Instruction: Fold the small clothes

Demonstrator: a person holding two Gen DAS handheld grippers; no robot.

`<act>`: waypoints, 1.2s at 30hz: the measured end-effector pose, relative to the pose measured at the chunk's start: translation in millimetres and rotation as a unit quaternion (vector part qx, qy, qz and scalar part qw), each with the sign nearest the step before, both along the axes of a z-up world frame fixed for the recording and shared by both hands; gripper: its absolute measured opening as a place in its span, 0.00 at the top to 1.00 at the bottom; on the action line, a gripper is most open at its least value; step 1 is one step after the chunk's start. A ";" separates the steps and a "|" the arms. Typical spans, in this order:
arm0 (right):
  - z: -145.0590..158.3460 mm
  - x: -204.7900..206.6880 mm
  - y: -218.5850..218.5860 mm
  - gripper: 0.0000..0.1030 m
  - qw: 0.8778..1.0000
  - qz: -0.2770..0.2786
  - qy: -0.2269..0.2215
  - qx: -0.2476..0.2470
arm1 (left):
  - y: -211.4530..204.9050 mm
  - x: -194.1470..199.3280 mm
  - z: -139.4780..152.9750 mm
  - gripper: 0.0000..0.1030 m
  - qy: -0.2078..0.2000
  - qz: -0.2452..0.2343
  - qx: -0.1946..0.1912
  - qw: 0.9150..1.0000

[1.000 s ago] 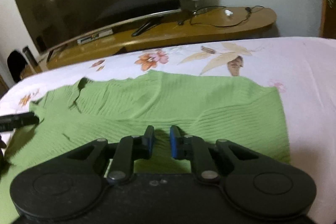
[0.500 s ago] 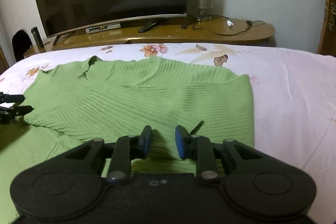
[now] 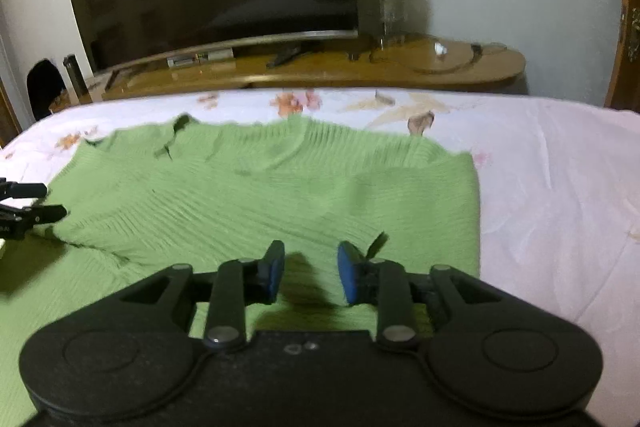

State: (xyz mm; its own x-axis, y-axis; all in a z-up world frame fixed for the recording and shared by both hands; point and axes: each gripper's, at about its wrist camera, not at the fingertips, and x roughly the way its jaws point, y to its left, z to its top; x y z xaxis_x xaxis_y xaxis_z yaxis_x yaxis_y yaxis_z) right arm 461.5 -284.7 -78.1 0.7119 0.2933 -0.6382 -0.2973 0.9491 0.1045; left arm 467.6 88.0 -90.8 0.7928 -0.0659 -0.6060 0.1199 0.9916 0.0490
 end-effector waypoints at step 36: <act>-12.8 -216.9 -188.0 0.40 0.946 -0.058 0.175 0.267 | 63.8 -248.7 2.2 0.02 0.129 0.029 -0.142 0.981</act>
